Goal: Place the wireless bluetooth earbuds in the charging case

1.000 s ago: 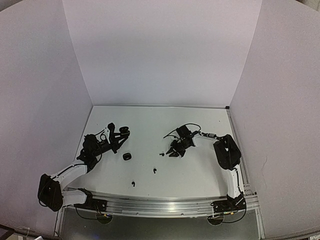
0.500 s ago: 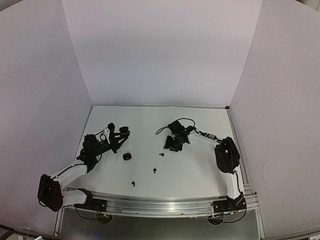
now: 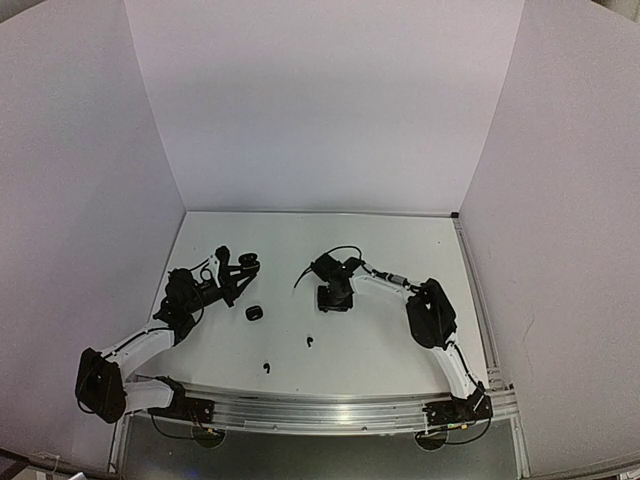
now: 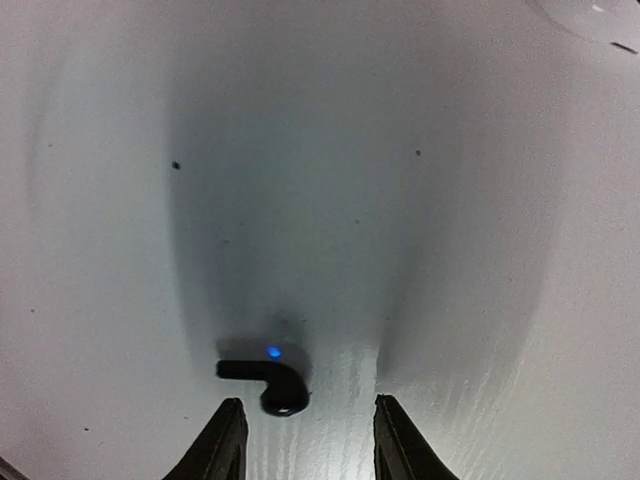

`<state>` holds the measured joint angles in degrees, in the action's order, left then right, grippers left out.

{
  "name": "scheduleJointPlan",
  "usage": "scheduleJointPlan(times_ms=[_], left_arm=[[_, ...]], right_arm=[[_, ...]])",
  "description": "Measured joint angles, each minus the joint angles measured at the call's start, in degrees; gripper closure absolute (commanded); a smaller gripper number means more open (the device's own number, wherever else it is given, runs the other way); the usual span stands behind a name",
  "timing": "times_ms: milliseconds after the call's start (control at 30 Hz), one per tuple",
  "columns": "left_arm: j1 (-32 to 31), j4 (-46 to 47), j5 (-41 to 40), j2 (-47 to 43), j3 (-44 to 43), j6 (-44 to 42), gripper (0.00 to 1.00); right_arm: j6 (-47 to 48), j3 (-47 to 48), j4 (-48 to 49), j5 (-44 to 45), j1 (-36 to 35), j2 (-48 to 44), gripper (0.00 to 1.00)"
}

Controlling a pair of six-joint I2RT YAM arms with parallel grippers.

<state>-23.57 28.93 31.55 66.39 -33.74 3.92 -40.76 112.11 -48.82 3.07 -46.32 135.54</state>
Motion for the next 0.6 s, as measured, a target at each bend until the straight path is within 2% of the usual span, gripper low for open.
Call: scheduleJointPlan(times_ms=[267, 600], left_arm=[[0.0, 0.0, 0.3, 0.0, 0.0, 0.0, 1.0], [0.0, 0.0, 0.3, 0.0, 0.0, -0.1, 1.0]], right_arm=[[0.9, 1.8, -1.0, -0.1, 0.5, 1.3, 0.68], [3.8, 3.1, -1.4, -0.8, 0.7, 2.3, 0.81]])
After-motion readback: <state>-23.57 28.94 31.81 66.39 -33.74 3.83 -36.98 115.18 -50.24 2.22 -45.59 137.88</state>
